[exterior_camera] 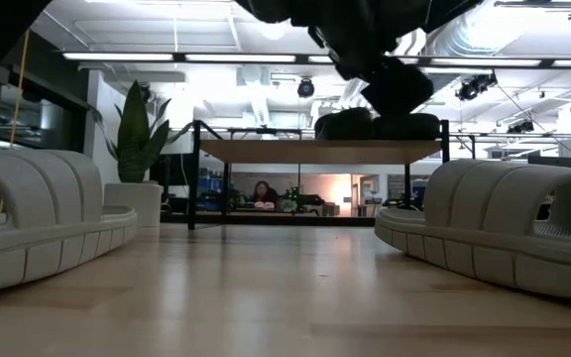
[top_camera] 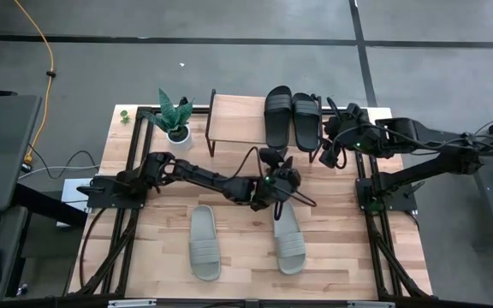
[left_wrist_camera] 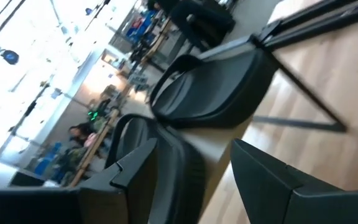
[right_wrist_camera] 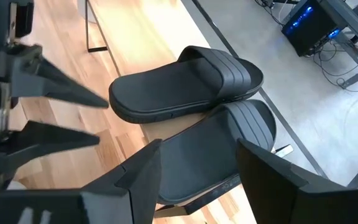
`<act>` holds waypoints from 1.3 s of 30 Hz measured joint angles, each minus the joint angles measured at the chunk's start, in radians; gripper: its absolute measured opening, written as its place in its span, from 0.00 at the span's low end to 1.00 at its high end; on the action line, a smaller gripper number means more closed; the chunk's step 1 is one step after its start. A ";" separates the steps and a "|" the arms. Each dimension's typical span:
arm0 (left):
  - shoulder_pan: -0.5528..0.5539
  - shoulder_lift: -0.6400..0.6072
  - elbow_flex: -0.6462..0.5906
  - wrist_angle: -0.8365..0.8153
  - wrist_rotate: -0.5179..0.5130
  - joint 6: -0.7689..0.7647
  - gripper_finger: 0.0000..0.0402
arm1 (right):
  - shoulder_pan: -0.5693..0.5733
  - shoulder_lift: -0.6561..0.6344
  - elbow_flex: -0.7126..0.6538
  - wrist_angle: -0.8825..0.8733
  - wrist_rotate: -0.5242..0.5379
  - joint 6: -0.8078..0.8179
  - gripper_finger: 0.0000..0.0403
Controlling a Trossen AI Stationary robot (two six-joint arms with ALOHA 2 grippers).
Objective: Pick and place slides into the shelf
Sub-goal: Put the black slide on the shelf
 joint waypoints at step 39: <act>0.023 -0.127 0.000 -0.178 -0.175 0.145 0.47 | -0.002 0.006 0.000 -0.071 -0.011 0.101 0.48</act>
